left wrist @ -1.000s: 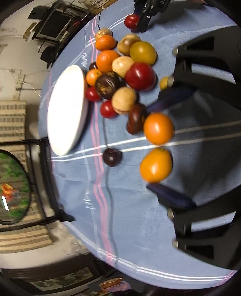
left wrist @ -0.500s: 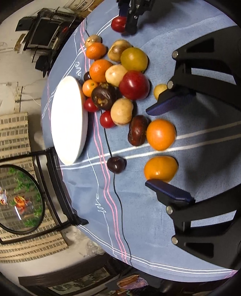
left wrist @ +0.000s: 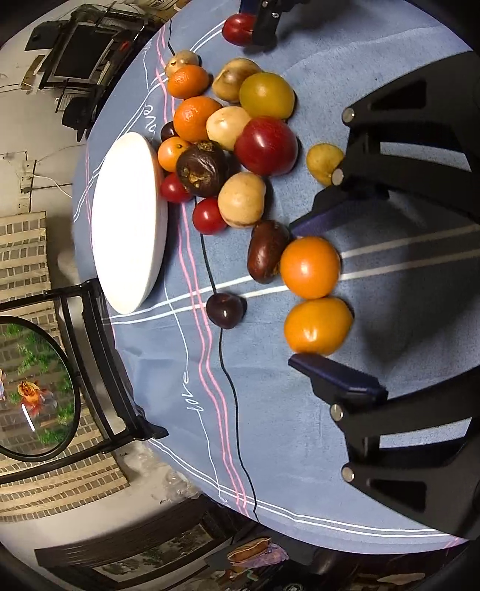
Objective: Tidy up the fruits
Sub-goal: 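Grasp the small orange fruit with the left tool while the right tool holds the plum, then carry both fruits over the white plate and open both tools to release, then grasp the yellow-orange fruit with the left tool while the right grasps a brown speckled fruit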
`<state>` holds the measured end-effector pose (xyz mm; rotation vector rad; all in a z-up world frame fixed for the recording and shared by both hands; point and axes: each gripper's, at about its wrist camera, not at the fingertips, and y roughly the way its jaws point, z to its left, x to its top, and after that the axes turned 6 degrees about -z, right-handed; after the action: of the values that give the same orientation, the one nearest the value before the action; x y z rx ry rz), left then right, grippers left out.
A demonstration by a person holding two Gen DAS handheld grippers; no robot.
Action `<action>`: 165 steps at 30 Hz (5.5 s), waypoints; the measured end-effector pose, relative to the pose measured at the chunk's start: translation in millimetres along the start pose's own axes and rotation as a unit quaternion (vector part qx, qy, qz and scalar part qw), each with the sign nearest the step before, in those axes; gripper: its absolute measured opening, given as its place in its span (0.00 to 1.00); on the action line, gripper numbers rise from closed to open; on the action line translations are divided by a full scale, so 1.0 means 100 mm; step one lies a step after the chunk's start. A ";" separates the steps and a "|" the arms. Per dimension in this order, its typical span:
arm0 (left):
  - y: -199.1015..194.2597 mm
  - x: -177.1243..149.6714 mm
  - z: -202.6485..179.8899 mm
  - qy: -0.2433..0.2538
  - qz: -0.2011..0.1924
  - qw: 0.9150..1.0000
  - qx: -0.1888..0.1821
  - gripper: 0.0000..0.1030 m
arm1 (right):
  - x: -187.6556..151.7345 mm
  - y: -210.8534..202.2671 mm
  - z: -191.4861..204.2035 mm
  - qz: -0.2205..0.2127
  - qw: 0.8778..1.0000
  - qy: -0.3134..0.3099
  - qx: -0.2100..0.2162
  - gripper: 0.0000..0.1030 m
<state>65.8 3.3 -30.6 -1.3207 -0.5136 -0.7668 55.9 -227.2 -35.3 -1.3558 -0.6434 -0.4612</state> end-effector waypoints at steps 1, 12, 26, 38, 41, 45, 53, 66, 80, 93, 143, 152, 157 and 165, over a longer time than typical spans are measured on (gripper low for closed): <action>0.00 -0.01 -0.01 0.002 -0.001 1.000 0.002 0.66 | 0.00 0.00 0.00 -0.001 1.000 -0.001 0.000 0.38; 0.05 -0.01 0.01 -0.001 0.008 1.000 0.014 0.72 | 0.01 0.00 0.05 0.004 1.000 -0.008 -0.001 0.38; -0.14 0.01 0.06 -0.027 0.004 0.998 -0.056 0.49 | 0.06 -0.07 0.09 -0.006 1.000 -0.014 0.000 0.38; -0.04 -0.10 0.05 -0.024 0.031 0.997 -0.060 0.68 | 0.05 -0.04 0.10 -0.002 1.000 -0.017 0.002 0.38; 0.06 -0.17 -0.01 -0.006 0.058 0.997 -0.053 0.69 | 0.05 -0.05 0.11 -0.003 1.000 -0.017 0.005 0.38; 0.09 -0.17 0.07 -0.038 0.058 0.994 -0.080 0.57 | 0.04 -0.03 0.11 0.000 1.000 -0.018 0.004 0.38; 0.12 -0.12 0.07 -0.051 0.049 0.992 -0.101 0.36 | 0.04 -0.03 0.11 0.002 1.000 -0.022 0.003 0.38; -0.41 0.19 0.20 -0.062 -0.025 0.989 -0.134 0.36 | 0.22 -0.24 0.13 -0.034 0.999 -0.026 0.025 0.38; 0.52 1.42 -0.08 -0.071 -0.012 0.990 -0.123 0.36 | 1.32 0.31 0.26 -0.061 0.996 -0.057 0.041 0.38; 1.39 1.54 -0.16 -0.080 0.054 0.991 -0.097 0.53 | 1.60 1.21 0.24 0.012 0.998 -0.051 0.021 0.52; 0.33 -0.11 0.45 -0.054 0.061 0.994 -0.077 0.75 | 0.02 -0.13 0.17 -0.013 0.999 -0.003 0.036 0.60; 0.32 -0.06 0.42 -0.052 0.036 0.993 -0.099 0.41 | 0.06 0.02 0.27 0.003 0.999 -0.039 0.027 0.60; 0.33 -0.07 0.44 -0.061 0.032 0.992 -0.109 0.41 | 0.13 0.16 0.32 0.015 0.998 -0.055 0.008 0.60; 0.32 -0.09 0.45 -0.062 0.031 0.992 -0.110 0.42 | 0.26 0.38 0.40 0.029 0.997 -0.075 -0.001 0.60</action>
<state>88.1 50.8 -49.9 -1.5898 -0.4936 -0.7086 93.1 -179.9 -43.0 -1.4163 -0.7243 -0.3157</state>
